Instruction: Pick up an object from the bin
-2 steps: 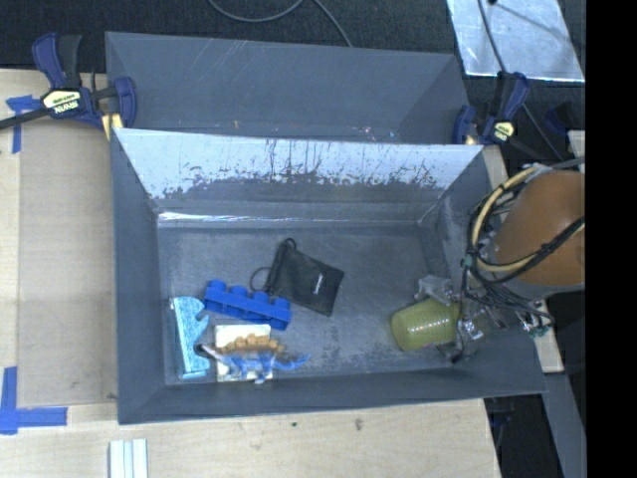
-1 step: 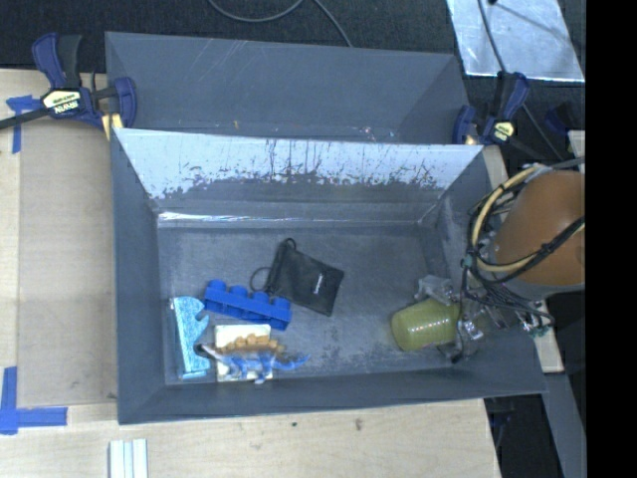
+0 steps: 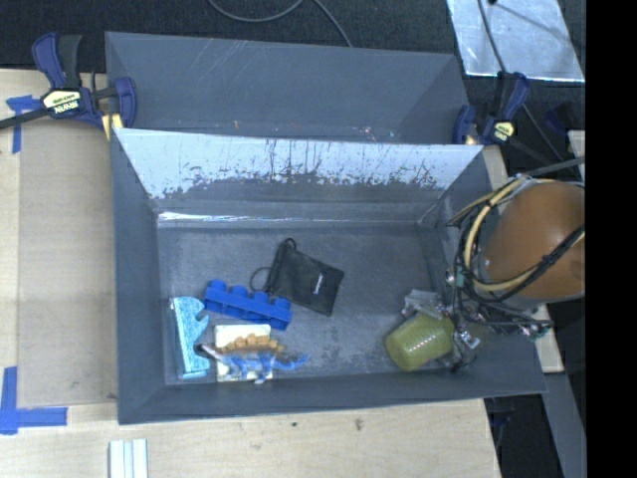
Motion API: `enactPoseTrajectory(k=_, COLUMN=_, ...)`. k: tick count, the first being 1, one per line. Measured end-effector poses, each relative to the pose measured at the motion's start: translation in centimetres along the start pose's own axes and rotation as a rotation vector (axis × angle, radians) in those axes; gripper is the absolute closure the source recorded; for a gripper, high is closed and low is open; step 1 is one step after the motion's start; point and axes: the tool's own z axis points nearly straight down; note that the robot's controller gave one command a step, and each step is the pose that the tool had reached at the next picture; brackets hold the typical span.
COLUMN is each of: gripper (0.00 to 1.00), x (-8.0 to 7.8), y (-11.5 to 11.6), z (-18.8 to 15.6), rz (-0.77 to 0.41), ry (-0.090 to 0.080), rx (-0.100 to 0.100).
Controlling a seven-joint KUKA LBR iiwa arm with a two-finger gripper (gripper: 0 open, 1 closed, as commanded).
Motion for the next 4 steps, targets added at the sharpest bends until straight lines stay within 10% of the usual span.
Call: enactPoseTrajectory(k=4, gripper=1.00, x=0.00, y=0.00, z=0.00, rz=-0.003, ry=0.000, rx=0.001)
